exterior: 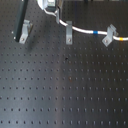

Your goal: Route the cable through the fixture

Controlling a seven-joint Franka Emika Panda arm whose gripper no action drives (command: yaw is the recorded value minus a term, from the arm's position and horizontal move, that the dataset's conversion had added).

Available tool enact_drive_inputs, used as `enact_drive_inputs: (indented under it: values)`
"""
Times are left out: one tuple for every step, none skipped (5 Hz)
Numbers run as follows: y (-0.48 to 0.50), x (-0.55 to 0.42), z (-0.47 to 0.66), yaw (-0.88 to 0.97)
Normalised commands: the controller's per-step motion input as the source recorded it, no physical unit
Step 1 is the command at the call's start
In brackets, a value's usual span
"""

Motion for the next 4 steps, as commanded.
enact_drive_inputs:
  values:
    - [-0.009,-0.012,0.00,0.00]
    - [-0.094,-0.144,0.11,0.00]
    - [-0.133,-0.342,0.16,0.22]
    - [-0.173,-0.240,0.12,0.16]
